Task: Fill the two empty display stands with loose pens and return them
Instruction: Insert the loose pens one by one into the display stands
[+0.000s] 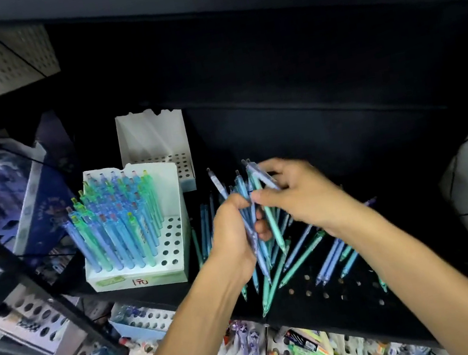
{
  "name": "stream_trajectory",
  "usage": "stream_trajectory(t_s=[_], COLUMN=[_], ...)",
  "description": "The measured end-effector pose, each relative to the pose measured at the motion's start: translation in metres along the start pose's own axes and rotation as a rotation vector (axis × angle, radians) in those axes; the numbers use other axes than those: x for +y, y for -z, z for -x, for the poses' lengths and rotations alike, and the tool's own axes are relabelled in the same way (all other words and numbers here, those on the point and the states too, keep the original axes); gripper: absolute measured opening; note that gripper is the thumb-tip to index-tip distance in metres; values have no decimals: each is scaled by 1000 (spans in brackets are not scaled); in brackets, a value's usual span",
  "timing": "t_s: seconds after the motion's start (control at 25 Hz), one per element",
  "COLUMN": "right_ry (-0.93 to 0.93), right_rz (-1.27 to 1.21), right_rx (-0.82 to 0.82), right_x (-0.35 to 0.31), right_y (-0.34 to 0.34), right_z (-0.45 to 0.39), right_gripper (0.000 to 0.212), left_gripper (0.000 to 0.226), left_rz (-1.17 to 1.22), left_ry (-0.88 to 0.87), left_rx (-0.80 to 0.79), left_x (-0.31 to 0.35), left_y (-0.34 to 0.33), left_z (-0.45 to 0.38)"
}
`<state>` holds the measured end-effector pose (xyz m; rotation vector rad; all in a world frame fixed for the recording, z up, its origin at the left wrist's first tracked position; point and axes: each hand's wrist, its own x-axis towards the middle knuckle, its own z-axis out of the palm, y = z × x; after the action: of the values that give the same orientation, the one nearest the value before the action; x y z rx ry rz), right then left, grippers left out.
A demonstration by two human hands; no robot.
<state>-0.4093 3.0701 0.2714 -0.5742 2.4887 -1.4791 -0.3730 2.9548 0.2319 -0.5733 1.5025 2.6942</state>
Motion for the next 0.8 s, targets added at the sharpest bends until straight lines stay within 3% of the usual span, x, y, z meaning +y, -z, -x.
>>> stream_trajectory(t_s=[0.16,0.48,0.6,0.72,0.8], right_ry=[69,25,-41,-96,-144], right_rz=[19,-402,-444,-526,-638], right_rx=[159,49,2,-40,-43], right_x=[4,-25,-34,-40,-43], right_y=[-21,-58,-71,-83,-93], right_z=[-1,19,19,15,13], right_gripper=[20,7,15,16,25], left_gripper=[30,44,49,27,27], left_rz=[-15,29,32,-68,-144], left_ry=[-125,-207,-295,-395,-472], left_rx=[27,-76,-2,134,170], left_x=[1,14,14,18,25], left_y=[9,50,61,69,79], left_z=[6,17,24,29,34])
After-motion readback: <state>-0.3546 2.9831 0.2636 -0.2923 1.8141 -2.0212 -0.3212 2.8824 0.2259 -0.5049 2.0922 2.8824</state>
